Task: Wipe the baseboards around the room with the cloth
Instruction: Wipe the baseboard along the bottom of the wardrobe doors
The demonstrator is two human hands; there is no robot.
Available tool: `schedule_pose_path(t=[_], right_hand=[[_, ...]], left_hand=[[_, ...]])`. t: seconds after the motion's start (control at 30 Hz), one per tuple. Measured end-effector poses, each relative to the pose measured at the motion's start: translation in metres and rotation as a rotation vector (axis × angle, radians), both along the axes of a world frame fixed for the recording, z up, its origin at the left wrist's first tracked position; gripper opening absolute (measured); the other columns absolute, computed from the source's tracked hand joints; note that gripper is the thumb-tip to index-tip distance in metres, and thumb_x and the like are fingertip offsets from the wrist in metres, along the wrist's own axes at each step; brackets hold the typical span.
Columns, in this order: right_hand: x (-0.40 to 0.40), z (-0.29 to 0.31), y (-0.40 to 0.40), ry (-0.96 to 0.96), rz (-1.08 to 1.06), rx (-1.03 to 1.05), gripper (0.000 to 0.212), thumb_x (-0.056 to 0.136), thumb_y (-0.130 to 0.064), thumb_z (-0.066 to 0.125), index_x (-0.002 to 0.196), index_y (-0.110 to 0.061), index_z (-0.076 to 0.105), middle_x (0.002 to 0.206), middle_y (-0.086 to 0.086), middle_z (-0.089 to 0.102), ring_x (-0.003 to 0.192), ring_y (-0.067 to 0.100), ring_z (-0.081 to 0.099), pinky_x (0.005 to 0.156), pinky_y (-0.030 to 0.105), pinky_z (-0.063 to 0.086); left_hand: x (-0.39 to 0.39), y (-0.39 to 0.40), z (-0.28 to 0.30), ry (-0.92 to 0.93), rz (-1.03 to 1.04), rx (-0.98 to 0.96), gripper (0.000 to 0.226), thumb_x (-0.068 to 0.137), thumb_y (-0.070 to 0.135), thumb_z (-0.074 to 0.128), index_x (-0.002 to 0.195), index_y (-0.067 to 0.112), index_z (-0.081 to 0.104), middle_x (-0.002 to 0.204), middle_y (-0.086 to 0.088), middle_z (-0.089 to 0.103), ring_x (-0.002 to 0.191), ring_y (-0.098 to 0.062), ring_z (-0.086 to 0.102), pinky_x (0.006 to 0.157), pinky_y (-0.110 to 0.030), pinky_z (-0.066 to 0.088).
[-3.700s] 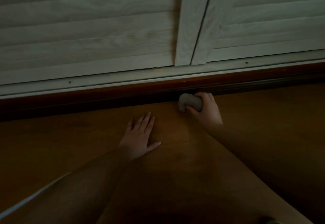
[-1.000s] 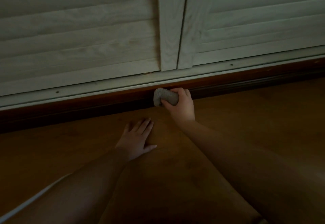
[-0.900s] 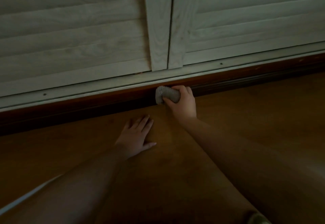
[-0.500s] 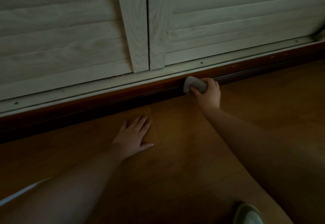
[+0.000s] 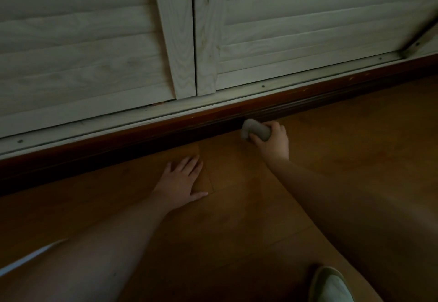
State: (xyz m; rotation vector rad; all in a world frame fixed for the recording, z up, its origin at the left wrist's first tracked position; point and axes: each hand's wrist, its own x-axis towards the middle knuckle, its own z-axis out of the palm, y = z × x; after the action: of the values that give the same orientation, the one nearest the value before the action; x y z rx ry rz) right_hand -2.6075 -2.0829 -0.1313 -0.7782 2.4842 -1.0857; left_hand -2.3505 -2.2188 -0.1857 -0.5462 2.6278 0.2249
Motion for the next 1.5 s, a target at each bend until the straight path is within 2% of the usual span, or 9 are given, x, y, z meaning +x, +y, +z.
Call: schedule_pose_path(t=[0.33,0.57,0.73,0.93,1.03,1.2,1.3,1.4,1.5], right_hand=[[0.052,-0.033,-0.028,-0.025,0.23,0.003,0.046,0.081,-0.031,0.077,0.12,-0.024,0.053,0.11,-0.012,0.041,0.097,0.004,0.046,0.084,0.021,0.038],[0.078,-0.04,-0.056,-0.05,0.261,-0.042,0.044,0.081,-0.03,0.078,0.116,-0.019,0.055,0.108,-0.01,0.041,0.093,0.007,0.046,0.082,0.025,0.039],[0.054,-0.044,-0.06,-0.043,0.231,-0.033,0.045,0.081,-0.026,0.078,0.119,-0.017,0.056,0.118,0.001,0.048,0.101,0.014,0.05,0.085,0.025,0.039],[-0.007,-0.046,-0.043,0.034,0.308,0.027,0.046,0.078,-0.02,0.08,0.118,-0.022,0.057,0.117,-0.006,0.048,0.108,0.012,0.05,0.095,0.027,0.04],[-0.041,-0.044,-0.025,0.086,0.271,0.041,0.046,0.079,-0.019,0.079,0.119,-0.022,0.056,0.115,-0.01,0.044,0.106,0.006,0.045,0.092,0.025,0.037],[-0.092,-0.034,-0.001,0.167,0.181,0.12,0.046,0.081,-0.011,0.075,0.122,-0.019,0.055,0.126,0.004,0.049,0.117,0.021,0.05,0.096,0.027,0.036],[-0.121,-0.026,0.015,0.201,-0.018,0.138,0.049,0.081,-0.006,0.073,0.125,-0.014,0.054,0.131,0.01,0.047,0.12,0.029,0.051,0.101,0.033,0.04],[-0.136,-0.018,0.028,0.168,-0.185,0.108,0.048,0.084,-0.008,0.071,0.127,-0.012,0.05,0.134,0.01,0.044,0.124,0.031,0.049,0.108,0.041,0.041],[-0.133,-0.015,0.029,0.159,-0.199,0.101,0.046,0.085,-0.01,0.07,0.127,-0.012,0.05,0.134,0.011,0.042,0.123,0.033,0.05,0.107,0.042,0.041]], left_hand=[[0.017,-0.007,-0.003,-0.078,-0.039,0.039,0.101,0.082,0.086,0.026,0.155,0.03,-0.017,0.163,0.004,-0.022,0.151,-0.021,-0.013,0.117,-0.06,0.004],[0.009,0.0,-0.007,-0.111,-0.066,0.087,0.105,0.077,0.088,0.036,0.153,0.039,-0.018,0.163,0.002,-0.021,0.15,-0.027,-0.016,0.114,-0.068,0.005],[0.005,-0.002,-0.007,-0.119,-0.072,0.065,0.106,0.076,0.089,0.036,0.152,0.04,-0.019,0.162,0.005,-0.025,0.15,-0.025,-0.019,0.115,-0.067,0.0],[0.007,-0.004,-0.005,-0.105,-0.094,0.07,0.107,0.073,0.093,0.03,0.151,0.041,-0.021,0.15,0.01,-0.042,0.148,-0.022,-0.022,0.116,-0.067,0.001],[0.008,-0.004,-0.003,-0.097,-0.105,0.062,0.106,0.074,0.092,0.029,0.153,0.039,-0.019,0.15,0.009,-0.042,0.148,-0.023,-0.023,0.117,-0.067,0.002],[0.006,-0.005,-0.001,-0.097,-0.113,0.039,0.107,0.073,0.092,0.029,0.153,0.038,-0.017,0.153,0.007,-0.039,0.149,-0.025,-0.019,0.117,-0.066,0.007],[0.005,-0.004,0.0,-0.104,-0.116,0.042,0.107,0.074,0.092,0.03,0.154,0.038,-0.016,0.159,0.005,-0.031,0.15,-0.026,-0.018,0.117,-0.067,0.007],[0.004,-0.004,-0.002,-0.094,-0.112,0.053,0.106,0.075,0.09,0.034,0.154,0.038,-0.013,0.161,0.004,-0.027,0.15,-0.028,-0.017,0.115,-0.07,0.008],[0.001,-0.004,-0.001,-0.117,-0.113,0.065,0.107,0.075,0.088,0.039,0.154,0.038,-0.013,0.162,0.004,-0.024,0.149,-0.029,-0.016,0.115,-0.07,0.007]])
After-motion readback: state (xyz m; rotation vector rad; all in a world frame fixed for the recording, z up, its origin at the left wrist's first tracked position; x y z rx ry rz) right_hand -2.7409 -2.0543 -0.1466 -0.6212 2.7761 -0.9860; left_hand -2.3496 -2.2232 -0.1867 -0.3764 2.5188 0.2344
